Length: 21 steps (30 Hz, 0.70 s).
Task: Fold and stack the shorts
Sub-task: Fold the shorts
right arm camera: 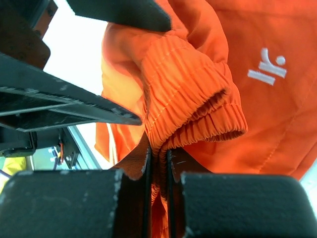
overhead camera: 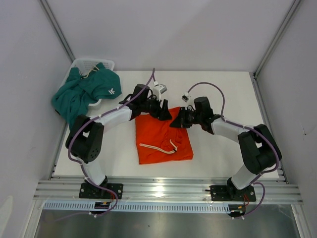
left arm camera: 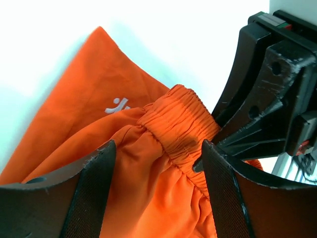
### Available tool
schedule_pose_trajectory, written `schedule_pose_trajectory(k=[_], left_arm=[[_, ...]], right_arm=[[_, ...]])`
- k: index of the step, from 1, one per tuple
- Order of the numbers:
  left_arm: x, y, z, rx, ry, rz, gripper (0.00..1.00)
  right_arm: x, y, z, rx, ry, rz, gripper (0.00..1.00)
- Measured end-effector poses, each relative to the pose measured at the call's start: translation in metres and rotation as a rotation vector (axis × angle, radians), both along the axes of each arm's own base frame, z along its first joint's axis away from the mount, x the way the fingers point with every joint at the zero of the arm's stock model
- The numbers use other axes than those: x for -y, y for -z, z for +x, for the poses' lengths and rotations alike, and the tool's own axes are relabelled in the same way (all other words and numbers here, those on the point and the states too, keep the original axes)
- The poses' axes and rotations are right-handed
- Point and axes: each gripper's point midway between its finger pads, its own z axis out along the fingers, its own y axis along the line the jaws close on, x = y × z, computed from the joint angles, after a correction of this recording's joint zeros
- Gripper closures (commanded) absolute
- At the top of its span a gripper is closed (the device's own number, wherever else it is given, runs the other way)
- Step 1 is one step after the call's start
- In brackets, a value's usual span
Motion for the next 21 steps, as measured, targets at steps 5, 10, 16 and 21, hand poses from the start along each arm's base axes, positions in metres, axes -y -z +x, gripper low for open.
schedule_pose_trajectory(k=[5, 10, 16, 21], left_arm=[[-0.004, -0.017, 0.007, 0.041, -0.052, 0.014, 0.27], [-0.01, -0.014, 0.011, 0.045, -0.095, 0.049, 0.27], [-0.018, -0.006, 0.009, 0.043, -0.126, 0.084, 0.27], [-0.02, 0.002, 0.005, 0.042, -0.142, 0.115, 0.27]], right_arm=[[0.01, -0.008, 0.015, 0.02, 0.036, 0.006, 1.0], [0.025, 0.002, 0.035, 0.003, 0.08, 0.003, 1.0], [0.048, 0.051, 0.045, -0.103, 0.147, -0.021, 1.0], [0.061, 0.065, 0.047, -0.146, 0.195, -0.02, 0.68]])
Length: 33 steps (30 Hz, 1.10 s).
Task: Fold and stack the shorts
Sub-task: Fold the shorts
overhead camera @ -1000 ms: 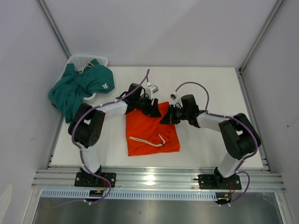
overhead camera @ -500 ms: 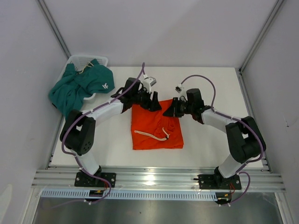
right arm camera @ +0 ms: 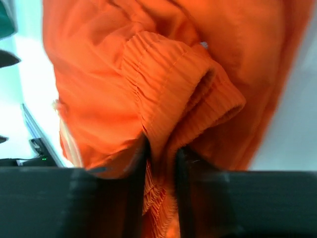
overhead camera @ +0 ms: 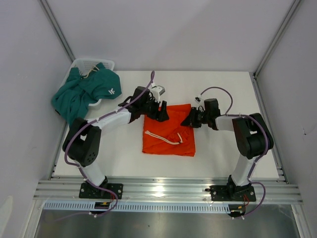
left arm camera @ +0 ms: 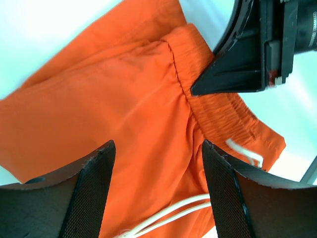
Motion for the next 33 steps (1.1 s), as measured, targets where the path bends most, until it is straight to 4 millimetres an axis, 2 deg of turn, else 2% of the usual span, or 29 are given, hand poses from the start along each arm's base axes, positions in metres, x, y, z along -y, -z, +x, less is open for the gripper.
schedule_pose_trajectory(k=[3, 4, 9, 14, 17, 18, 20, 22, 24, 26, 27, 30, 33], left_arm=[[0.001, 0.004, -0.003, 0.0, -0.005, 0.015, 0.27], [0.001, 0.005, -0.003, 0.001, -0.005, 0.019, 0.27], [0.002, 0.011, -0.004, 0.008, -0.018, 0.029, 0.27], [-0.003, 0.024, -0.011, -0.021, -0.037, 0.041, 0.27], [-0.004, 0.025, -0.009, -0.017, -0.046, 0.045, 0.28], [-0.004, 0.025, -0.009, -0.015, -0.048, 0.045, 0.27], [-0.004, 0.025, -0.008, -0.014, -0.052, 0.047, 0.28], [-0.005, 0.025, -0.007, -0.014, -0.057, 0.048, 0.28], [-0.004, 0.024, -0.006, -0.015, -0.062, 0.046, 0.28], [-0.002, 0.022, -0.004, -0.013, -0.068, 0.041, 0.28], [-0.002, 0.02, -0.002, -0.011, -0.07, 0.039, 0.27], [0.001, 0.015, 0.001, -0.006, -0.074, 0.029, 0.28], [0.003, 0.012, 0.002, -0.001, -0.075, 0.023, 0.28]], right_arm=[[0.004, 0.007, 0.004, -0.02, 0.017, -0.006, 0.53], [0.003, 0.009, 0.005, -0.029, 0.017, 0.0, 0.43], [0.006, -0.004, 0.016, 0.002, 0.044, -0.021, 0.24], [0.024, -0.025, 0.012, 0.019, 0.132, -0.121, 0.23], [0.033, -0.052, 0.009, 0.073, 0.184, -0.174, 0.33], [0.035, -0.062, 0.008, 0.096, 0.195, -0.182, 0.4], [0.035, -0.08, 0.004, 0.137, 0.207, -0.176, 0.42], [0.034, -0.089, -0.006, 0.157, 0.199, -0.162, 0.47], [0.03, -0.089, -0.021, 0.152, 0.183, -0.148, 0.62], [0.021, -0.081, -0.039, 0.125, 0.147, -0.125, 0.71], [0.016, -0.075, -0.047, 0.104, 0.128, -0.114, 0.84], [0.001, -0.064, -0.064, 0.048, 0.071, -0.058, 0.97], [-0.009, -0.056, -0.072, 0.009, 0.035, 0.01, 0.98]])
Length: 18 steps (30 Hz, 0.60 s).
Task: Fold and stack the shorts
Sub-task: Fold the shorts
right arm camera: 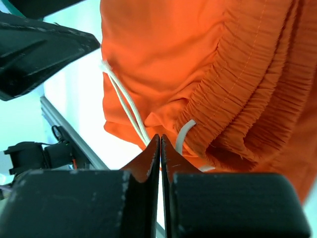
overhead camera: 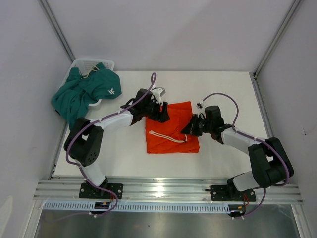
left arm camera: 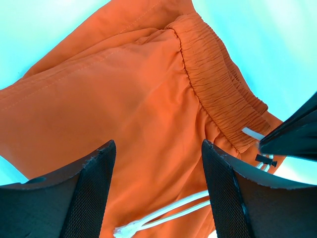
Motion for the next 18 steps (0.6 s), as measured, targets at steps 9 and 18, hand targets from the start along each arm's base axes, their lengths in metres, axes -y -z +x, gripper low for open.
schedule_pose_trajectory(k=[9, 18], left_arm=[[0.002, -0.005, 0.004, 0.008, 0.0, -0.002, 0.27], [0.008, 0.007, 0.025, -0.007, -0.026, 0.04, 0.28]], right_arm=[[0.013, 0.049, 0.001, -0.154, 0.052, 0.003, 1.0], [0.026, 0.07, 0.009, -0.247, 0.112, 0.044, 1.0]])
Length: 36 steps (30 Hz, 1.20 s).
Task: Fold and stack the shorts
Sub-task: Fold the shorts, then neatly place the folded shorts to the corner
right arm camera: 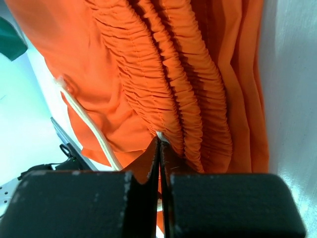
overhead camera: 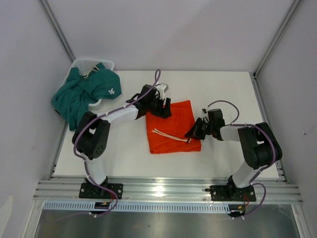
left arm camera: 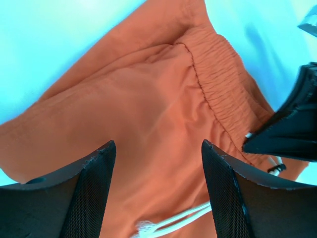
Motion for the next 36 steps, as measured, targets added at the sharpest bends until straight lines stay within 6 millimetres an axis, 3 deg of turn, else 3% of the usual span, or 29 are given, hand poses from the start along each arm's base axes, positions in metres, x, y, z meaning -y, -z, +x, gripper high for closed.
schedule_pose_trajectory(k=[4, 6, 7, 8, 12, 15, 16, 17, 21, 24, 27, 31, 36], left_arm=[[0.001, 0.0, 0.013, 0.007, -0.017, 0.033, 0.28], [0.002, -0.005, 0.022, 0.026, -0.023, 0.048, 0.28], [0.002, -0.008, 0.026, 0.038, -0.027, 0.055, 0.27], [0.0, -0.012, 0.031, 0.05, -0.035, 0.061, 0.27], [-0.008, -0.023, 0.046, 0.083, -0.057, 0.076, 0.27], [-0.024, -0.022, 0.055, 0.083, -0.085, 0.093, 0.27], [-0.03, -0.021, 0.057, 0.077, -0.097, 0.097, 0.27], [-0.037, -0.02, 0.06, 0.071, -0.11, 0.101, 0.27], [-0.053, -0.017, 0.068, 0.066, -0.146, 0.104, 0.27], [-0.057, -0.007, 0.063, 0.046, -0.147, 0.112, 0.26], [-0.056, 0.0, 0.057, 0.028, -0.134, 0.114, 0.23], [-0.052, -0.001, 0.055, 0.027, -0.114, 0.093, 0.22], [-0.048, -0.003, 0.055, 0.03, -0.097, 0.074, 0.21]], right_arm=[[0.008, -0.003, 0.008, 0.004, 0.023, -0.068, 0.96], [0.017, -0.007, 0.016, 0.017, 0.053, -0.135, 0.8], [0.021, -0.01, 0.02, 0.024, 0.066, -0.165, 0.62], [0.025, -0.015, 0.024, 0.035, 0.079, -0.19, 0.51], [0.038, -0.043, 0.033, 0.106, 0.115, -0.272, 0.35], [0.043, -0.071, 0.03, 0.163, 0.142, -0.306, 0.26], [0.041, -0.081, 0.027, 0.18, 0.147, -0.306, 0.07], [0.039, -0.089, 0.023, 0.189, 0.155, -0.3, 0.03], [0.018, -0.112, -0.003, 0.207, 0.162, -0.281, 0.02], [0.01, -0.11, -0.024, 0.167, 0.203, -0.279, 0.02], [0.008, -0.094, -0.044, 0.097, 0.244, -0.296, 0.02], [0.011, -0.057, -0.069, -0.016, 0.321, -0.328, 0.07], [0.012, -0.029, -0.079, -0.094, 0.386, -0.376, 0.08]])
